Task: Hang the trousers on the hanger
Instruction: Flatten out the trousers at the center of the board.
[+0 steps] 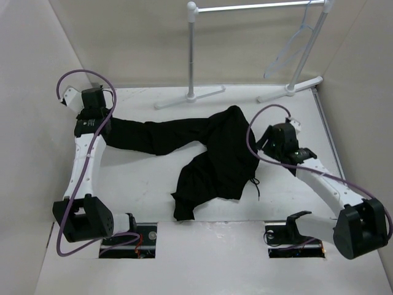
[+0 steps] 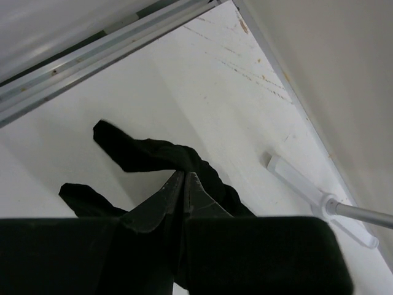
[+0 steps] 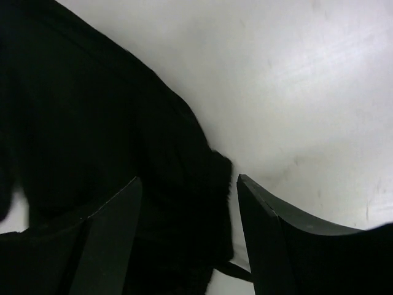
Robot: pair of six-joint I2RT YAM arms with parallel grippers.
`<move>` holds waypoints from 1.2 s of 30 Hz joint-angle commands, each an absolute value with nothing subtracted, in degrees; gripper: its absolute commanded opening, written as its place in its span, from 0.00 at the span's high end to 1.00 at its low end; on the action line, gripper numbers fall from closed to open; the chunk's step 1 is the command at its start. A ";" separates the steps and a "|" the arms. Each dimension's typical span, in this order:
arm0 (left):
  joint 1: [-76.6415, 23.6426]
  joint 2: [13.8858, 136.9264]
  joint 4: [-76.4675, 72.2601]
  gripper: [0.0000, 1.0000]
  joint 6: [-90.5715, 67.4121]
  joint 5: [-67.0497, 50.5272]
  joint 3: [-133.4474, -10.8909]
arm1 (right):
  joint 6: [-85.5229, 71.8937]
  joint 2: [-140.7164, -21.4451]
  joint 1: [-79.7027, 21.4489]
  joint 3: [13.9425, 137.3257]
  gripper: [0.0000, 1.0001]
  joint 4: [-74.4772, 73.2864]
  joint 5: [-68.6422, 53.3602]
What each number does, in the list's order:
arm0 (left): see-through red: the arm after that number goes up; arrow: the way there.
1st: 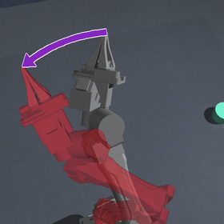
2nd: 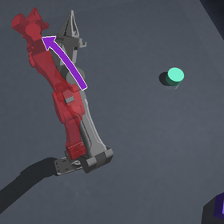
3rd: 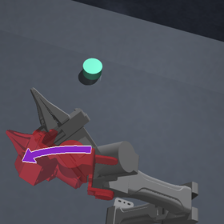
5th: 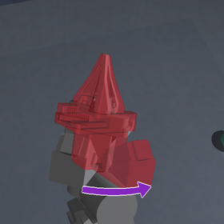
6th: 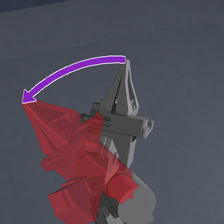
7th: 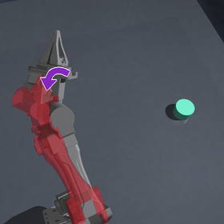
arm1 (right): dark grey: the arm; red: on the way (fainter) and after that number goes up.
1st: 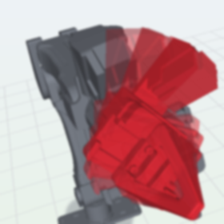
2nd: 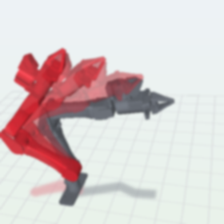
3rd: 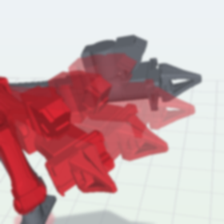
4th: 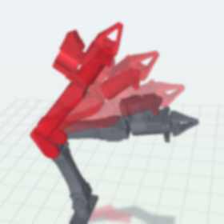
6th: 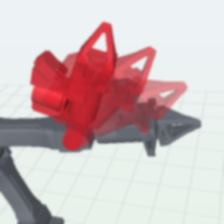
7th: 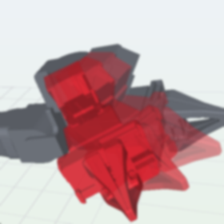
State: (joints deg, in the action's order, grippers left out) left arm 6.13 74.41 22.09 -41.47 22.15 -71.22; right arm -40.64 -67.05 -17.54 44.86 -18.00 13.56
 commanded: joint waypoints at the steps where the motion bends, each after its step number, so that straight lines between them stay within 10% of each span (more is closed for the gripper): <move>1: 6.29 71.72 20.83 0.99 -42.28 21.53 -70.66 | -46.13 -65.49 -16.48 37.11 0.30 -13.72 6.25; 8: 5.85 71.54 21.27 0.99 -42.28 21.53 -71.10 | -48.78 -74.16 -13.32 33.04 0.33 -0.91 -1.48; 12: 6.11 70.93 22.06 0.99 -42.10 21.53 -73.64 | -48.26 -77.61 -13.31 35.85 0.85 6.50 0.87; 19: 10.58 68.91 24.08 0.99 -42.01 21.45 -84.71 | -39.82 -50.05 -20.95 44.89 0.93 -13.67 18.08; 27: 15.69 68.99 26.19 0.99 -45.26 18.11 -97.46 | -39.64 -36.99 -20.53 49.23 0.85 -32.17 17.16; 32: 13.23 72.33 27.95 0.98 -46.49 17.05 -101.16 | -43.76 -49.64 -19.37 40.62 0.38 -20.94 5.80; 36: 14.63 75.67 29.97 0.99 -47.28 16.88 -98.80 | -42.99 -59.03 -20.08 37.53 0.25 -13.55 5.10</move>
